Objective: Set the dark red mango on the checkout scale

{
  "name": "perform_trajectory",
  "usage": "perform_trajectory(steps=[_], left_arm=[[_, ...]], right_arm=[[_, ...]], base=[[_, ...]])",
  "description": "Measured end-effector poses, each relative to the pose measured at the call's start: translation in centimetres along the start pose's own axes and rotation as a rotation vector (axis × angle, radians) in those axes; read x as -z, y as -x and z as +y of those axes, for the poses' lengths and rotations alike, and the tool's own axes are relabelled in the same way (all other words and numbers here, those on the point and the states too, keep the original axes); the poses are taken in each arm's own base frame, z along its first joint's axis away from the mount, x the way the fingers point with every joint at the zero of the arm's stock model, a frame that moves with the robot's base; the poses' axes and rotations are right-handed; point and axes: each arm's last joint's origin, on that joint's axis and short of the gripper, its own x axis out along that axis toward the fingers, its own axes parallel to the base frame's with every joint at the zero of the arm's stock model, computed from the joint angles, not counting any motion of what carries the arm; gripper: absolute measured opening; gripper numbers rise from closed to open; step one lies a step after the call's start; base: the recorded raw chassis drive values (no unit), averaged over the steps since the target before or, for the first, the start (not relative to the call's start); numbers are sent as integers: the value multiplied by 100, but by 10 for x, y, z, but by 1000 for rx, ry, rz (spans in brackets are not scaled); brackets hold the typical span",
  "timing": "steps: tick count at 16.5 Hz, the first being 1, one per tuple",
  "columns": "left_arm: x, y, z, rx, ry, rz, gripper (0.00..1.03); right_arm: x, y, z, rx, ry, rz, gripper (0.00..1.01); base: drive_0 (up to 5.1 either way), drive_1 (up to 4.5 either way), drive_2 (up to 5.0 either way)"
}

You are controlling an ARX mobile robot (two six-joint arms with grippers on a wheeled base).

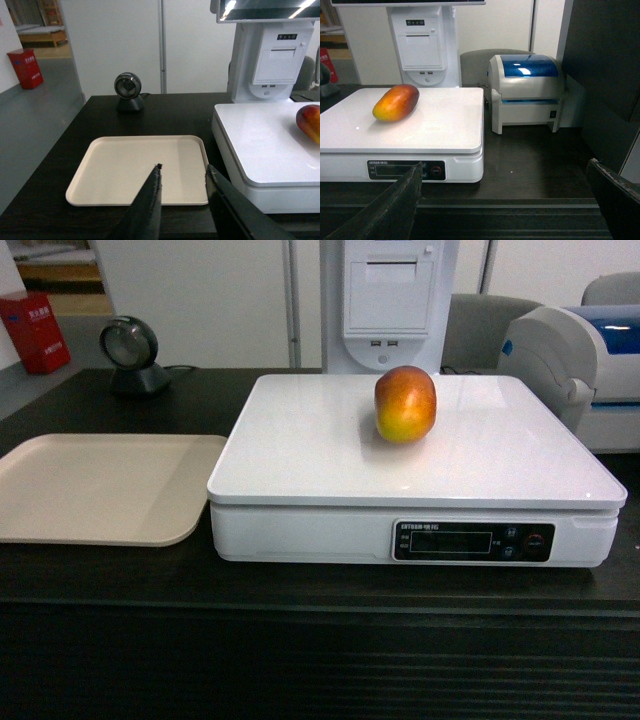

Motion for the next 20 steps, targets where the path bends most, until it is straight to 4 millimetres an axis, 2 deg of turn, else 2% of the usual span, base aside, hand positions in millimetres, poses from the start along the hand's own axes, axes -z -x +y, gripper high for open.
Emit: perform_trajectory(steps=[1,3,9,16,18,19,20], left_arm=[[5,4,0,0,0,-11,15],[18,7,0,0,2,3,2],[40,18,0,0,2,6,2],[51,24,0,0,2,-14,2],[61,33,0,2,2,40,2],[55,34,0,3,3,-23,2],[55,34,0,1,3,-11,2]], right_arm=[[0,0,0,0,0,0,98],[0,0,0,0,0,0,98],[0,0,0,0,0,0,98],[0,0,0,0,0,0,98],[0,0,0,0,0,1,98],[0,0,0,0,0,0,98],[0,0,0,0,0,-1,98]], base=[[0,0,0],[0,0,0],[0,0,0],[0,0,0],[0,0,0],[0,0,0],[0,0,0]])
